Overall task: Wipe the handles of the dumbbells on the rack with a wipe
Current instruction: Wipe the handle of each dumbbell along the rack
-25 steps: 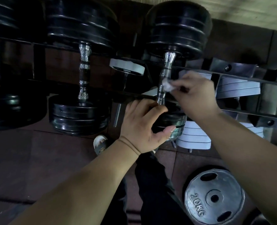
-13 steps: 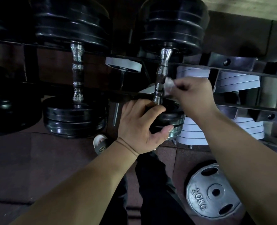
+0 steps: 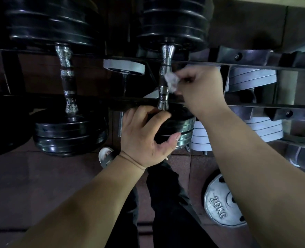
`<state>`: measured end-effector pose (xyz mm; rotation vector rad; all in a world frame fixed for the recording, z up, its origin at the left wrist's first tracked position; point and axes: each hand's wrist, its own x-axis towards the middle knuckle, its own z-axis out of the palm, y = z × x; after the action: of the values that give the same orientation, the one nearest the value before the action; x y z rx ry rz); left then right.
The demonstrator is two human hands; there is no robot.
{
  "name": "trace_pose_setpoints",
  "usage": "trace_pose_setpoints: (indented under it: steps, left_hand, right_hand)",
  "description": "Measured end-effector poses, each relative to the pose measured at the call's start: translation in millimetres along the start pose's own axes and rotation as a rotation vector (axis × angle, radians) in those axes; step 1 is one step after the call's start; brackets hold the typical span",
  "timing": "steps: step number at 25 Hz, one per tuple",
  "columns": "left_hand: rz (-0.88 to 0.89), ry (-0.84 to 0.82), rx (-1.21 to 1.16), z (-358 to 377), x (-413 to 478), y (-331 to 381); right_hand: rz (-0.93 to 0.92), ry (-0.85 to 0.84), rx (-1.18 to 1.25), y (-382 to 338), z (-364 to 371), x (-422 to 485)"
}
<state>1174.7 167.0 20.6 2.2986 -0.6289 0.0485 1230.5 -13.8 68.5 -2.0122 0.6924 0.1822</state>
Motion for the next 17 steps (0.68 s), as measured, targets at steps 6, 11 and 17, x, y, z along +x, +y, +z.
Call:
trace_pose_setpoints:
  steps: [6,11,17]
  left_hand:
    - [-0.005,-0.001,0.004,-0.5,1.1,1.3]
    - [0.01,0.03,-0.012,0.7,-1.1,0.1]
    - [0.001,0.027,-0.004,0.8,-0.2,0.7]
  right_hand:
    - [0.056,0.207,0.036,-1.9,15.1,19.9]
    - [0.152,-0.078,-0.046,2.0,5.1,-30.7]
    - [0.128,0.242,0.275,-8.1,19.4,24.6]
